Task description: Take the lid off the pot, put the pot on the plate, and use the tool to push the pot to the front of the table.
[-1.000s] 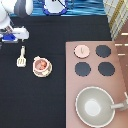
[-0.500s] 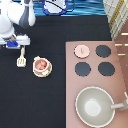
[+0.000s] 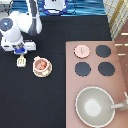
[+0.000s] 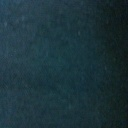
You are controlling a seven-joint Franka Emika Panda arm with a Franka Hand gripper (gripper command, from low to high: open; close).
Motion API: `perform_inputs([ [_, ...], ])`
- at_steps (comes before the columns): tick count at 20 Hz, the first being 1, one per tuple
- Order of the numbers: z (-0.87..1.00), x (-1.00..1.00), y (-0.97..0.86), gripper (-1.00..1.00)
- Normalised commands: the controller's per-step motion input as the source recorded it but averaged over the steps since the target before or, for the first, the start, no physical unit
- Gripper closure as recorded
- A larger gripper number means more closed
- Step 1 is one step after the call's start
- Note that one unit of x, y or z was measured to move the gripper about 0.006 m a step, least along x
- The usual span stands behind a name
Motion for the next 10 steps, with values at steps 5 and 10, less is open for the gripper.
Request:
perform_inputs([
  [5, -0.03, -0.23, -0.03, 1.00],
  [10, -0.12, -0.24, -0.02, 1.00],
])
